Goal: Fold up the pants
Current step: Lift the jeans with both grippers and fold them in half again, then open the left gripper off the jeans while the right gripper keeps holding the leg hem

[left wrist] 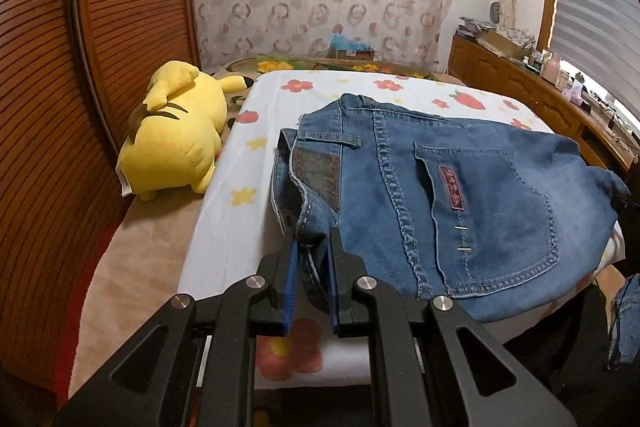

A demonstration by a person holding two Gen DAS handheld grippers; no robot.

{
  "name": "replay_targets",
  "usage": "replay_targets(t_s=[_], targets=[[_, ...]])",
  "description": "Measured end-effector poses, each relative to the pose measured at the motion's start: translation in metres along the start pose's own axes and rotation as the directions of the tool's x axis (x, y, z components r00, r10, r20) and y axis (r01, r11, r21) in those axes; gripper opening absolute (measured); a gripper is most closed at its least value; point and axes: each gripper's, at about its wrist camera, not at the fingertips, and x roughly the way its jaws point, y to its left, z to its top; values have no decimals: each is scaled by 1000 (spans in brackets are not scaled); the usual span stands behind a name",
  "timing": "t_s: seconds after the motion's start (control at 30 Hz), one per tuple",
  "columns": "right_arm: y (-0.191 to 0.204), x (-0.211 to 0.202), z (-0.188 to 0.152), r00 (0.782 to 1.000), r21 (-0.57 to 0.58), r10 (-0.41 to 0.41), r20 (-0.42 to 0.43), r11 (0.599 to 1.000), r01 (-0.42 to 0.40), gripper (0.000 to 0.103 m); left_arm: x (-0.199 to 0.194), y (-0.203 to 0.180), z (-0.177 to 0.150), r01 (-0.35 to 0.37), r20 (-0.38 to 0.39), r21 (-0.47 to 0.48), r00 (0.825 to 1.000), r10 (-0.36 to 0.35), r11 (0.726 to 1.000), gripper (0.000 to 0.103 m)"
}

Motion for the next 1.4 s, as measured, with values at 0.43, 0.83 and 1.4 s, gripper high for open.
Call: replay_targets(t_s=[0.43, 0.83, 1.4], targets=[[2, -7, -8, 1000, 11, -14, 11, 1000, 14, 23, -25, -7, 9, 33, 52, 26, 998, -35, 999, 42], [-2, -16, -13, 1000, 20, -14, 12, 1000, 14, 26, -3, -60, 16, 172, 28, 82, 984, -174, 982, 80], [-3, -15, -16, 1000, 19, -8, 7, 1000, 8, 26, 26, -142, 24, 296, -39, 155, 955, -294, 942, 80]])
